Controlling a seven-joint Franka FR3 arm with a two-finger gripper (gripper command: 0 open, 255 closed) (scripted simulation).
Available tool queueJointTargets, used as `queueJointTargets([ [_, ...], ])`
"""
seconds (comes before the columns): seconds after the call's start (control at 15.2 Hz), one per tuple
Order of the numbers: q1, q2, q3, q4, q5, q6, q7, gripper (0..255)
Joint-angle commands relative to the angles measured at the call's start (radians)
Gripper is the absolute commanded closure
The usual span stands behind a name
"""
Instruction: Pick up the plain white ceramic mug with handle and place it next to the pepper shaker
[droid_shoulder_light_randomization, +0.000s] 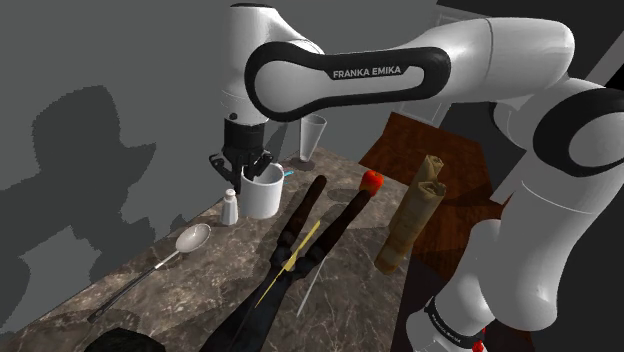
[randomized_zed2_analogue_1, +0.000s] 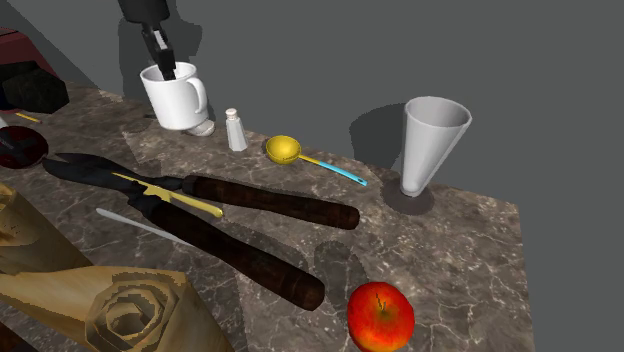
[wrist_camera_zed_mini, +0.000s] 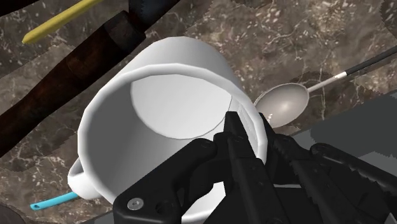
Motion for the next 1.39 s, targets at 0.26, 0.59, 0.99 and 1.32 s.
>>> queueJointTargets([
  [0.26, 0.000, 0.015, -0.001, -0.063, -0.003, 0.078, 0.001, 255],
  [0.59, 0.000, 0.031, -0.002, -0.110, -0.007, 0.141, 0.003, 255],
  [0.99, 0.001, 0.058, -0.003, -0.158, -0.012, 0.215, 0.006, 255],
  [1.32, 0.002, 0.085, -0.004, -0.191, -0.018, 0.276, 0.010, 255],
])
